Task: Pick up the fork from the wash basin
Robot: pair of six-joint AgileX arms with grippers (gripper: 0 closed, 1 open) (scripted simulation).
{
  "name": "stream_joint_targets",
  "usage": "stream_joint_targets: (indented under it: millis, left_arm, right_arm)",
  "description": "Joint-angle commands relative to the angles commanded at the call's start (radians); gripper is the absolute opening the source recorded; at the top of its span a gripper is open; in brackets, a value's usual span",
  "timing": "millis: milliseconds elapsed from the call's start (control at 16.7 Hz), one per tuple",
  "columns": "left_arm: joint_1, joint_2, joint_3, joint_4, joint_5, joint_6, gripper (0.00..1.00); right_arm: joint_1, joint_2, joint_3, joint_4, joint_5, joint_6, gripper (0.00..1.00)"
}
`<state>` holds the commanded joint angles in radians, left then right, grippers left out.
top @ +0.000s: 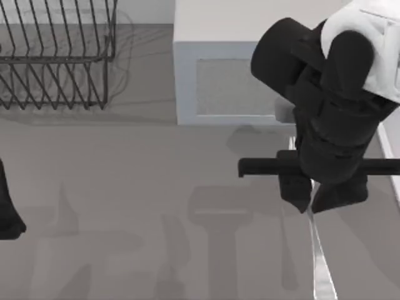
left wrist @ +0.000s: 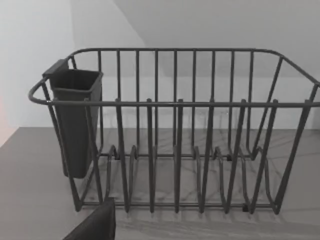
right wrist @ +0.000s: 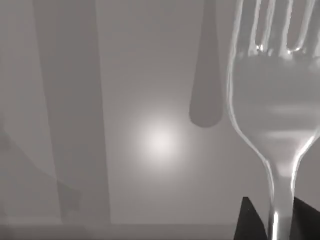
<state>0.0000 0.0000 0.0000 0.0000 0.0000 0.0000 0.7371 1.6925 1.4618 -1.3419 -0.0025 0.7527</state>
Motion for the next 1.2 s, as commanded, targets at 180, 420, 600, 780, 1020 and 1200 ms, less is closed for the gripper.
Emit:
stream_joint_targets:
  millis: [180,420,600,780,1020,1200]
  left_arm:
    - [0.000,0.000,0.000,0.000,0.000,0.000,1.00]
    - [0.000,0.000,0.000,0.000,0.000,0.000,1.00]
    - [0.000,0.000,0.000,0.000,0.000,0.000,1.00]
    - [0.000,0.000,0.000,0.000,0.000,0.000,1.00]
    - [0.000,0.000,0.000,0.000,0.000,0.000,1.00]
    - [0.000,0.000,0.000,0.000,0.000,0.000,1.00]
  right_arm:
    - [0.001,0.017,-0.088,0.101,0.001,0.001,0.00]
    - [0.005,0.051,-0.248,0.319,0.002,0.003,0.00]
    - [0.008,0.072,-0.332,0.408,0.003,0.005,0.00]
    - [0.008,0.075,-0.340,0.417,0.003,0.006,0.00]
    - [0.008,0.075,-0.340,0.417,0.003,0.006,0.23]
    - [0.008,0.075,-0.340,0.417,0.003,0.006,0.45]
